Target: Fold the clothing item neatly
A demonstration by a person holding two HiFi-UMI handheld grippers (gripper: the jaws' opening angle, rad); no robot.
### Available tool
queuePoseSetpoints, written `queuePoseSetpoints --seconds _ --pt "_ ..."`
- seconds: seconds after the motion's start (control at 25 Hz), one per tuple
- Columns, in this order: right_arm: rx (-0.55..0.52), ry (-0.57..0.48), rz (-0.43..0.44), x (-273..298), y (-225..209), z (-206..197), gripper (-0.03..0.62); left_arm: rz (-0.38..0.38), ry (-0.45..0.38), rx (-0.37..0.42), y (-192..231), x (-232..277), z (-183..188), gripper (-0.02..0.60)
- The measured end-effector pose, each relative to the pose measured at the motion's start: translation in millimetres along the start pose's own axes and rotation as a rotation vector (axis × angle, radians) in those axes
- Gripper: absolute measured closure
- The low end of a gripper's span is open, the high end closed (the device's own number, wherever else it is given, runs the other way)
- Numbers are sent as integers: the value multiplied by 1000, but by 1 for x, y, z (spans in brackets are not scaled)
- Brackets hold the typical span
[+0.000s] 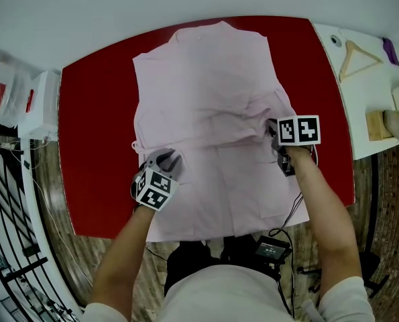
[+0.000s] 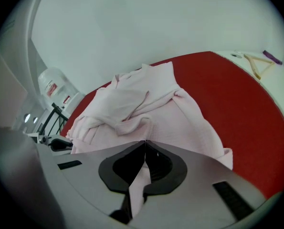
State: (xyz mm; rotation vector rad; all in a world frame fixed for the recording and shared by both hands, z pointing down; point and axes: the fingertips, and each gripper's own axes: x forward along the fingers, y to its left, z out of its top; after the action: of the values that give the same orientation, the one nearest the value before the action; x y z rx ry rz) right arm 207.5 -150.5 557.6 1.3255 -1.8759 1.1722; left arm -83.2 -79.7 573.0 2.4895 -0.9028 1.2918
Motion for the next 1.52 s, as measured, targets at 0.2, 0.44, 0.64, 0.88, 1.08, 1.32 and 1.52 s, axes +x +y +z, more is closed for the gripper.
queuePoseSetpoints --seconds 0.2,0.44,0.64,0.88,1.08,1.32,1.52 --pt "-108 -13 -95 -13 -20 10 576 -9 -6 -12 0 0 -1 497" --pt "-176 7 -198 -18 -47 6 576 -21 -9 -18 0 -2 -2 497" --pt "-174 17 -221 -22 -63 0 576 -26 -10 -16 -1 -1 -3 497" --pt "-193 -12 -178 -21 -54 2 571 -45 -5 -10 -4 -4 -2 497" --pt "-192 -61 -127 -28 -46 4 480 -45 -46 -34 -8 -20 6 497" --pt "-206 -105 -130 -50 -55 3 479 1 -99 -153 -8 -47 7 497" --pt "-198 -129 -100 -67 -60 -9 480 35 -113 -217 -16 -68 -1 497"
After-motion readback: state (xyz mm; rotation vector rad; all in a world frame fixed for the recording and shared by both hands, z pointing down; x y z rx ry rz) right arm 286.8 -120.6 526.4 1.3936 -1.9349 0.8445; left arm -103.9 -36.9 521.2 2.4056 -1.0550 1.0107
